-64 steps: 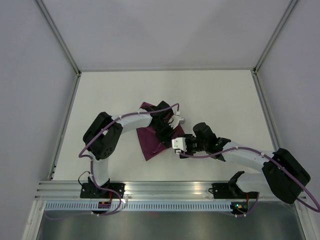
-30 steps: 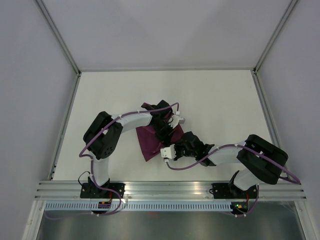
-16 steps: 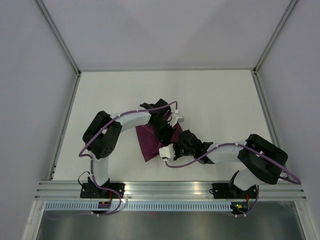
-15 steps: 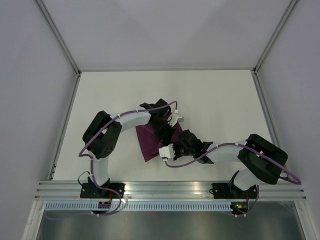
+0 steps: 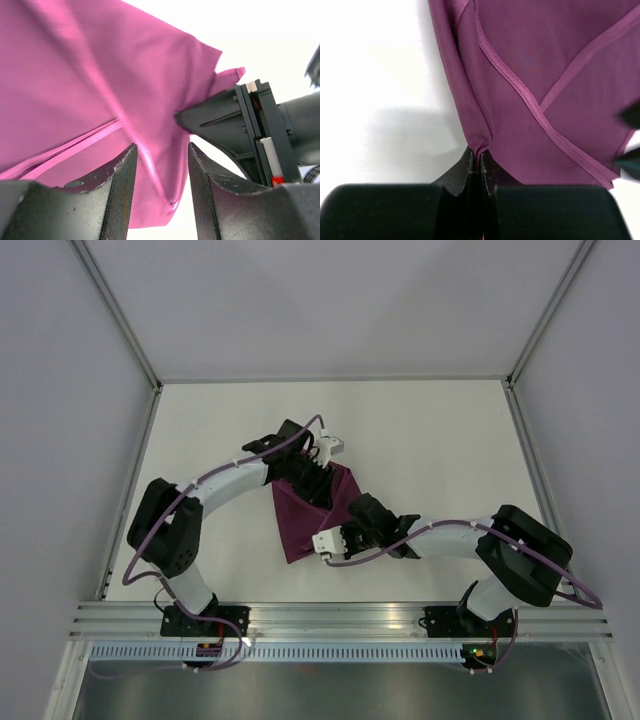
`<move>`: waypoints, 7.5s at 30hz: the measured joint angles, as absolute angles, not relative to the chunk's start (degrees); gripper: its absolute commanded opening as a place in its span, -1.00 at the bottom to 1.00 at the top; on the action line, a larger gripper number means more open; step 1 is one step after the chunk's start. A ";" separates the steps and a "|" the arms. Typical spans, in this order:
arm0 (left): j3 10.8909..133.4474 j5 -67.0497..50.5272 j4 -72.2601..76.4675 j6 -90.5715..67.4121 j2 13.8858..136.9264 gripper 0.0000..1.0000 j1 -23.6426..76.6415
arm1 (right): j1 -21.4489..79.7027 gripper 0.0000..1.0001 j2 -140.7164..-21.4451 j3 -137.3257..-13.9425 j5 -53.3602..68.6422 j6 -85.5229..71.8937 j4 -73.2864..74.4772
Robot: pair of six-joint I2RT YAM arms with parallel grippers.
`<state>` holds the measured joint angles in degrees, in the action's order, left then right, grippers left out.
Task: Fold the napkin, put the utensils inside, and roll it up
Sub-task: Roll the napkin with the utensil
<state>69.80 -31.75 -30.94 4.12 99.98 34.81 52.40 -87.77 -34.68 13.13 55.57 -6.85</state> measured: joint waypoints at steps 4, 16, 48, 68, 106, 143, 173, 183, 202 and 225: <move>67.31 -26.46 -27.35 -0.32 94.28 0.04 31.62 | 52.38 -0.99 -89.17 -38.11 14.68 55.27 -1.80; 51.68 2.57 -12.71 -13.58 69.01 0.13 29.47 | 46.24 -0.99 -103.04 -60.62 25.93 53.98 20.78; 26.57 35.38 20.67 11.66 40.47 0.33 53.87 | 38.76 -0.99 -135.90 -107.57 43.92 56.38 71.20; 26.46 20.62 17.47 23.40 61.63 0.47 63.44 | 37.54 -0.99 -142.10 -113.69 48.60 52.14 78.91; 35.35 14.37 13.52 28.56 85.25 0.34 60.23 | 33.95 -0.99 -144.29 -114.80 47.66 52.58 84.62; 35.29 12.27 23.97 27.44 91.37 0.25 66.35 | 28.34 -0.99 -144.42 -111.70 45.32 52.93 88.36; 34.35 17.32 38.28 32.64 102.06 -0.64 67.35 | 26.28 -0.99 -144.51 -110.17 44.51 53.36 89.91; 38.35 11.55 31.73 32.86 102.21 -0.95 65.23 | 25.43 -0.99 -144.51 -110.17 43.40 53.78 90.59; 43.13 -12.38 19.55 19.88 99.77 -0.95 53.82 | 17.41 0.17 -135.61 -112.62 42.76 43.40 71.75; 47.11 -48.34 21.19 -3.31 108.90 -0.95 39.86 | 11.31 0.16 -78.06 -51.59 44.10 52.75 31.99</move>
